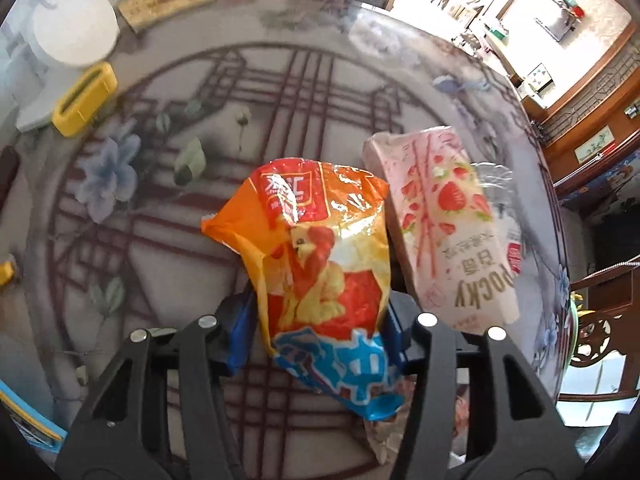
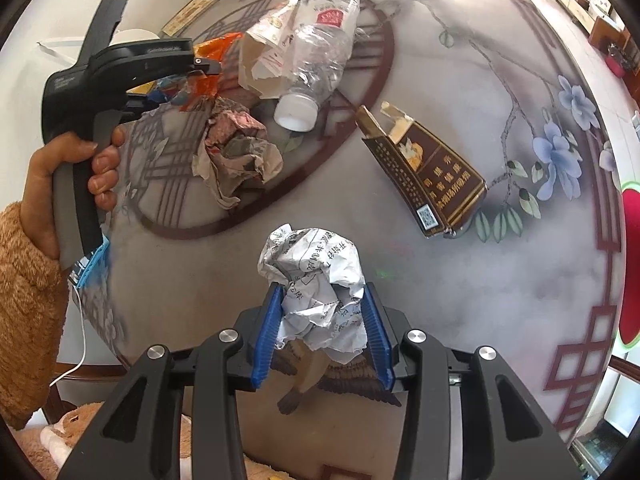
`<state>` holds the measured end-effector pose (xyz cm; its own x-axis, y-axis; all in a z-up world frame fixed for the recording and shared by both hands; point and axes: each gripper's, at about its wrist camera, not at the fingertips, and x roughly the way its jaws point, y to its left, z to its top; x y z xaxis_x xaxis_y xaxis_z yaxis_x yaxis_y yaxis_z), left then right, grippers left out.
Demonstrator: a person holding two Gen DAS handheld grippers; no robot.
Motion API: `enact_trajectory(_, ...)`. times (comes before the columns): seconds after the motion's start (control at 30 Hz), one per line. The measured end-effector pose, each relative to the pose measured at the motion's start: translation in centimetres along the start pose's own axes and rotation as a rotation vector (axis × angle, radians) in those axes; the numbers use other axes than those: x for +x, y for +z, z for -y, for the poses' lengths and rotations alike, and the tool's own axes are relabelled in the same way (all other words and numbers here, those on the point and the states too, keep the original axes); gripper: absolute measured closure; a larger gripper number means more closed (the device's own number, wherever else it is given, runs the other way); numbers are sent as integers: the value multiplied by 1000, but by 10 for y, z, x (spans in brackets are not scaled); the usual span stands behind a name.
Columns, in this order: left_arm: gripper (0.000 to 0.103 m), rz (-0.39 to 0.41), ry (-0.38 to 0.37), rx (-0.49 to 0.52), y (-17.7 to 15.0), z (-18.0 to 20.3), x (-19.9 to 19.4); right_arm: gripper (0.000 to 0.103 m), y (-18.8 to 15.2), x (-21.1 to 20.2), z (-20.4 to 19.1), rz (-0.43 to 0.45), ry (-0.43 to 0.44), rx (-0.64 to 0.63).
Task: Collect trash
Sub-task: 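Grasp the orange snack bag with the left tool while the right tool holds the foil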
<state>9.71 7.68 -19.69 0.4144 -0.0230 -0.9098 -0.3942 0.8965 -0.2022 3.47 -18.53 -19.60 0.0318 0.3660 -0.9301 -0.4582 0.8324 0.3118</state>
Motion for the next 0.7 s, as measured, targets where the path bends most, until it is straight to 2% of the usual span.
enact_trajectory(0.17, 52, 84, 15, 36, -16, 8, -36, 63, 1, -14, -9, 47, -8, -34)
enact_trajectory(0.37, 52, 149, -13, 81, -30, 25, -69, 63, -2, -31, -10, 103, -5, -41)
enact_trajectory(0.7, 52, 184, -37, 114, -53, 65, -86, 63, -11, -62, 13, 204, 25, -7)
